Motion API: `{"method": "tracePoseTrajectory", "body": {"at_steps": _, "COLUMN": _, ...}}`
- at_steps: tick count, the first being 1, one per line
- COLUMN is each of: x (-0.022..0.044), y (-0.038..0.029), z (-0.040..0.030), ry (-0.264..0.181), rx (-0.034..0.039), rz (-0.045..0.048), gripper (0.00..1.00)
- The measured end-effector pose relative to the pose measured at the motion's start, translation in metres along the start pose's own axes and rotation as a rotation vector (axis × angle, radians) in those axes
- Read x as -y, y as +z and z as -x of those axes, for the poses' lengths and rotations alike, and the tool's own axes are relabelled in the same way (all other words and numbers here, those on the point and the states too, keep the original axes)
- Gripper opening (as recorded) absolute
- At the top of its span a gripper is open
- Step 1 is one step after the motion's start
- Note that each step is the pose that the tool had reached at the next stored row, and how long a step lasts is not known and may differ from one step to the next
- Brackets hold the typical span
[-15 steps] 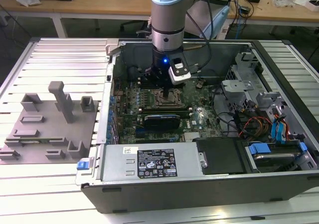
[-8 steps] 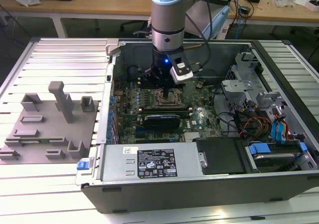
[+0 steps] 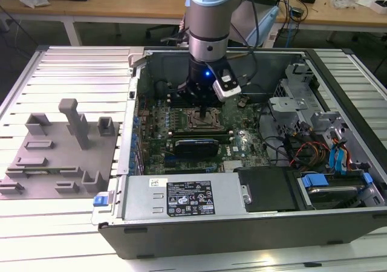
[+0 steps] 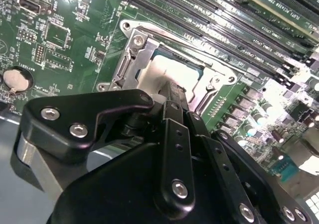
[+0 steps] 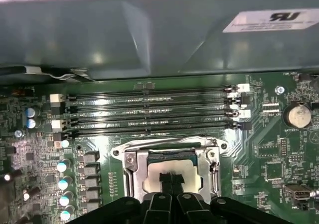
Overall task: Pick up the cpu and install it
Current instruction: 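Install the first cpu locking lever, then install the second cpu locking lever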
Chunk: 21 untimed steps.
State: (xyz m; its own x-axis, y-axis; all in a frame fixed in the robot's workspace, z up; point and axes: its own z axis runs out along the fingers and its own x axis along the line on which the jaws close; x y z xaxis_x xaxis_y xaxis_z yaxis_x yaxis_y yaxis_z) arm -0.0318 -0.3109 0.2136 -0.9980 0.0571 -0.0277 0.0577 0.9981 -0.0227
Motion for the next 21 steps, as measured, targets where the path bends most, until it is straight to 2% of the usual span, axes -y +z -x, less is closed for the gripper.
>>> {"method": "tracePoseTrajectory", "body": {"at_steps": 2, "x": 0.0001, "y": -0.0047, "z": 0.0003, "ry": -0.005, "rx": -0.0009, "rz": 0.0002, "gripper": 0.11}}
{"method": "tracePoseTrajectory", "body": {"at_steps": 6, "x": 0.0004, "y": -0.0192, "z": 0.0012, "ry": -0.013, "rx": -0.0019, "rz": 0.0003, "gripper": 0.11}}
{"method": "tracePoseTrajectory", "body": {"at_steps": 7, "x": 0.0004, "y": -0.0206, "z": 0.0014, "ry": -0.014, "rx": -0.0020, "rz": 0.0004, "gripper": 0.11}}
{"method": "tracePoseTrajectory", "body": {"at_steps": 10, "x": 0.0004, "y": -0.0215, "z": 0.0032, "ry": -0.015, "rx": -0.0027, "rz": 0.0004, "gripper": 0.11}}
{"method": "tracePoseTrajectory", "body": {"at_steps": 14, "x": 0.0020, "y": -0.0212, "z": 0.0097, "ry": -0.015, "rx": -0.0049, "rz": 0.0010, "gripper": 0.11}}
{"method": "tracePoseTrajectory", "body": {"at_steps": 16, "x": 0.0058, "y": -0.0212, "z": 0.0101, "ry": -0.015, "rx": -0.0051, "rz": 0.0058, "gripper": 0.11}}
{"method": "tracePoseTrajectory", "body": {"at_steps": 21, "x": 0.0057, "y": -0.0212, "z": 0.0101, "ry": -0.015, "rx": -0.0053, "rz": 0.0085, "gripper": 0.11}}
